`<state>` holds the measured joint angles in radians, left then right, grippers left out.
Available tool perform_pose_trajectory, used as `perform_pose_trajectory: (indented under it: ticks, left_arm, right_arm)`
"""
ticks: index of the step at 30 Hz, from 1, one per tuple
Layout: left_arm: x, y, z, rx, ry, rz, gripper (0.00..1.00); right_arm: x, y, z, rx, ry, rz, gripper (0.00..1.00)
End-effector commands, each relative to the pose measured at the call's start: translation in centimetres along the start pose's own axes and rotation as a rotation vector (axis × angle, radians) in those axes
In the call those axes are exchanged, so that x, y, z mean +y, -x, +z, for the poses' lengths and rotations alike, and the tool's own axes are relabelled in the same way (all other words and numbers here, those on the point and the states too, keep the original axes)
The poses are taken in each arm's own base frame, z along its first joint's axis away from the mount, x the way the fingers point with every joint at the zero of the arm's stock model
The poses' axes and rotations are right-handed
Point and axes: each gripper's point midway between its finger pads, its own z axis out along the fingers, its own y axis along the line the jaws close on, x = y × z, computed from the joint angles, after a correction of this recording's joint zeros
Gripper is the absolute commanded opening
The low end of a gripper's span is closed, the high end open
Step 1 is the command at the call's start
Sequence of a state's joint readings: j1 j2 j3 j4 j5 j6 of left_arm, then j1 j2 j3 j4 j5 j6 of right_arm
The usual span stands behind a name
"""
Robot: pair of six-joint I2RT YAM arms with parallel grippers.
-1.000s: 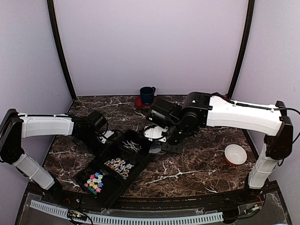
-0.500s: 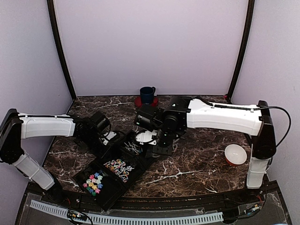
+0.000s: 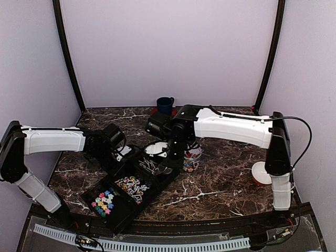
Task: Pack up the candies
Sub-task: Scoop the fake candies from the storage box.
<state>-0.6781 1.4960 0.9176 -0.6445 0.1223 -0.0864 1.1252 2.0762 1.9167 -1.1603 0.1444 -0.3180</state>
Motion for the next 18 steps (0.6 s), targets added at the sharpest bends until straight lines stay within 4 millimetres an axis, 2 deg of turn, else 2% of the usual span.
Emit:
perform_pose_trajectory:
  ticks: [1, 10, 18]
  left_arm:
    - [-1.5, 3.6, -2.6, -0.139, -0.049, 0.040, 0.00]
    - [-1.7, 4.6, -3.5, -0.177, -0.055, 0.069, 0.00]
    - [-2.3, 5.5, -4.7, -0.224, -0.064, 0.094, 0.00]
  right_arm:
    - [2.2, 0.9, 2.4, -0.046, 0.115, -0.099, 0.00]
    - [3.4, 0.7, 6.2, -0.090, 0.151, -0.160, 0.00]
    - [3.6, 2.2, 11.0, -0.160, 0.177, -0.088, 0.00]
